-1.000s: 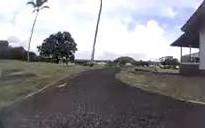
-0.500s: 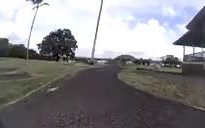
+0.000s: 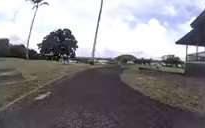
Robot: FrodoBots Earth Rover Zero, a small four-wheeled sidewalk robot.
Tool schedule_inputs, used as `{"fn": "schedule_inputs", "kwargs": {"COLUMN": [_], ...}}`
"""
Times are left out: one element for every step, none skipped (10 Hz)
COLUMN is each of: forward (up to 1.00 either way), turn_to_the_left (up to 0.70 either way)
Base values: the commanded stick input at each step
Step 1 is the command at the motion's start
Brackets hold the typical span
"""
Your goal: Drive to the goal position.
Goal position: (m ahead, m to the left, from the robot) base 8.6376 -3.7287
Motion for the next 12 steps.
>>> {"fn": "schedule_inputs", "kwargs": {"forward": [0.85, 0.85, 0.85, 0.85, 0.85, 0.85, 0.85, 0.85, 0.85, 0.85, 0.85, 0.85], "turn_to_the_left": [0.00, 0.00, 0.00, 0.00, 0.00, 0.00, 0.00, 0.00, 0.00, 0.00, 0.00, 0.00]}}
